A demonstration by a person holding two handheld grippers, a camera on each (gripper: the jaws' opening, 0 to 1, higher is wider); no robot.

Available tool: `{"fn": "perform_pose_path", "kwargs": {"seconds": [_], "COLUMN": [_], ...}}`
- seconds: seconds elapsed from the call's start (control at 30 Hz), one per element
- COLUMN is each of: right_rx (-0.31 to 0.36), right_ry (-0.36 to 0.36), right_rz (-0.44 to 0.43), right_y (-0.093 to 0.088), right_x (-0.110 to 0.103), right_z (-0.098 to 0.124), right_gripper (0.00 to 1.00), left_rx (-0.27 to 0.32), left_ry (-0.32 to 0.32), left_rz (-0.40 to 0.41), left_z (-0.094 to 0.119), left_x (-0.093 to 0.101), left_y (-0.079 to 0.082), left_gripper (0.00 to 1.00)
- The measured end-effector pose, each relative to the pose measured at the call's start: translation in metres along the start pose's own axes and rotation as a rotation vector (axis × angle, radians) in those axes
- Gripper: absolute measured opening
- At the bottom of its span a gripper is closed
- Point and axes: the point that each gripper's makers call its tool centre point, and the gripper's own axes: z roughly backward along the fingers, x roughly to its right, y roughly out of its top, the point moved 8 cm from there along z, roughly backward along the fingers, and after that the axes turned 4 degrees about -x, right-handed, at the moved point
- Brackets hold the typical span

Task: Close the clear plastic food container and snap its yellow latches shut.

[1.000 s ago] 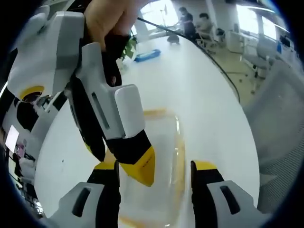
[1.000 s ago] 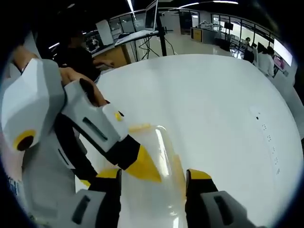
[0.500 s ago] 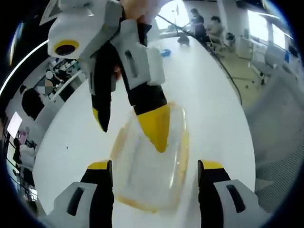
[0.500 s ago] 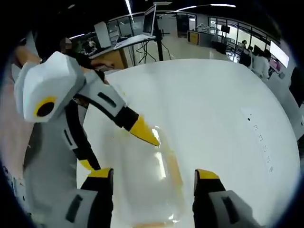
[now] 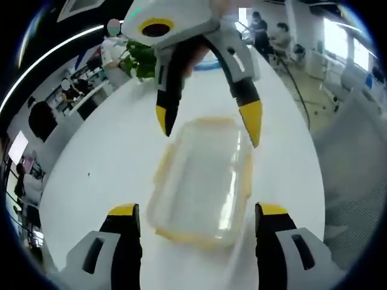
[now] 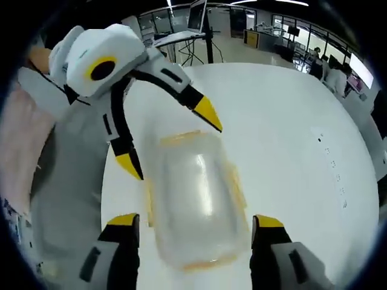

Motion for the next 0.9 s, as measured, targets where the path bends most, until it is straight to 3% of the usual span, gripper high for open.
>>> {"fn": "perform_pose_path", "kwargs": {"seconds": [0.47,0.9], "right_rx": [-0.042,-0.016], "right_ry": [-0.068,-0.116], "right_rz": [-0.005,-0.047], "right_y": [-0.028,-0.035], "right_x": [-0.003,0.0], "right_z": [0.002,-0.006], "right_gripper": [0.74,0.68], "left_rx": [-0.002,0.004], "left_ry": [-0.028,-0.03], "left_rz": [0.025,0.044], "left_z": [-0.005,-0.008], "left_x": [0.002,-0.001], "left_y": [-0.005,-0.009], "left_gripper": [0.74,0.66]}}
